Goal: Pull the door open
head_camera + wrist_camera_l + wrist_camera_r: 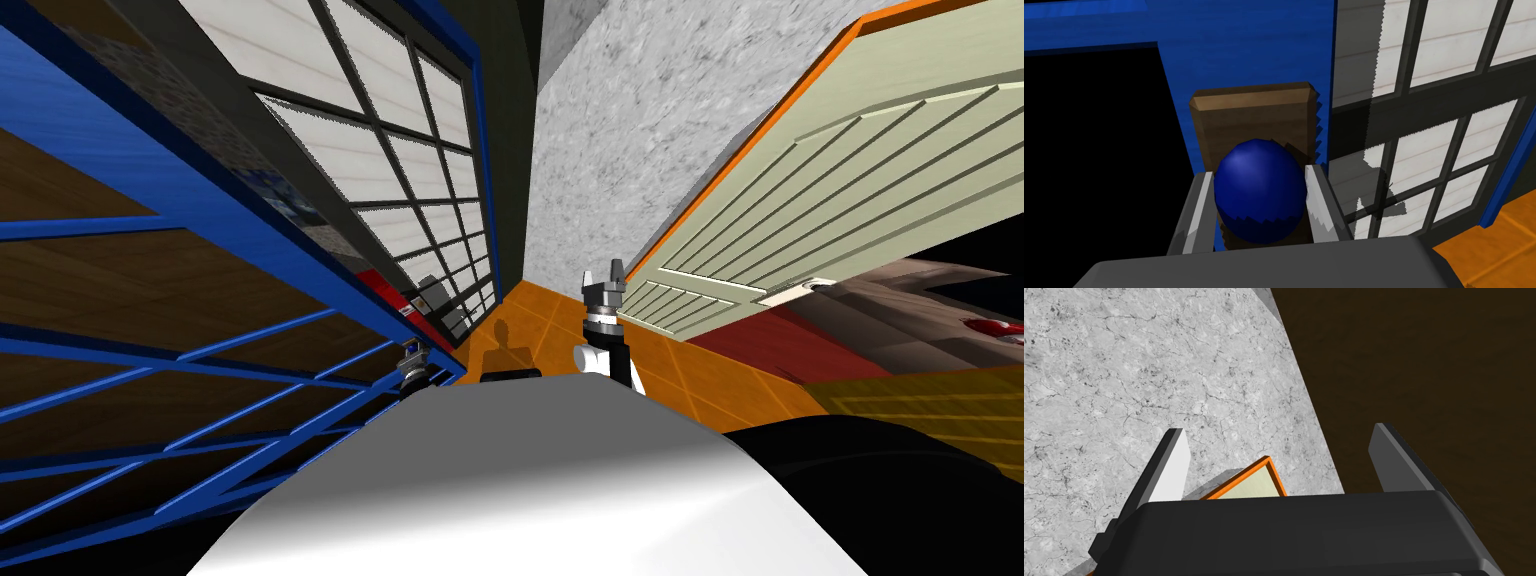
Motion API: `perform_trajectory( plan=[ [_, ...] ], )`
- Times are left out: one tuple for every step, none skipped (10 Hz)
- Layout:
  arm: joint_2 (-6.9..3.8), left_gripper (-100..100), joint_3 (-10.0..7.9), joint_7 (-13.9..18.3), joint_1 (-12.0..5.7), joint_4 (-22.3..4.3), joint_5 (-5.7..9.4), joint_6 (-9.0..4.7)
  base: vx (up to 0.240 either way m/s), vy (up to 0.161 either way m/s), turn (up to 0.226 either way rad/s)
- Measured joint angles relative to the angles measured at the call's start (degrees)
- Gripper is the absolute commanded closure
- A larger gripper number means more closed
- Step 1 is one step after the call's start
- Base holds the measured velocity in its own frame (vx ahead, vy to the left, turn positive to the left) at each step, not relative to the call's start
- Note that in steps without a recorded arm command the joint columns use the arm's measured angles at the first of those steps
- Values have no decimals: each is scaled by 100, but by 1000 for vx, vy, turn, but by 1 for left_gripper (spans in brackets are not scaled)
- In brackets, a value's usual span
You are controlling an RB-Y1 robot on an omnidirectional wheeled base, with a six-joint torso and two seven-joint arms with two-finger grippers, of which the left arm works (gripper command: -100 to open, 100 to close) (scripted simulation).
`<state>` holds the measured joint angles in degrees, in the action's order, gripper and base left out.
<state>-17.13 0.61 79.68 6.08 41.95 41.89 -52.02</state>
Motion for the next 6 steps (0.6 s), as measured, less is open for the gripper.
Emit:
perform_trajectory(
  plan=[
    [3,100,3,-6,-1,-1,-2,6,-12,-2,-6],
    [6,100,8,-9,1,-3,-5,11,-6,-2,0],
    [9,100,12,-10,3,-4,-6,15,0,0,0],
    [11,100,13,-9,4,-5,-7,16,-125,34,-74],
    [-19,100,56,4,61,123,-27,59,-223,19,-80],
    [-38,100,105,32,28,144,-58,65,-246,-1,-80]
  ],
)
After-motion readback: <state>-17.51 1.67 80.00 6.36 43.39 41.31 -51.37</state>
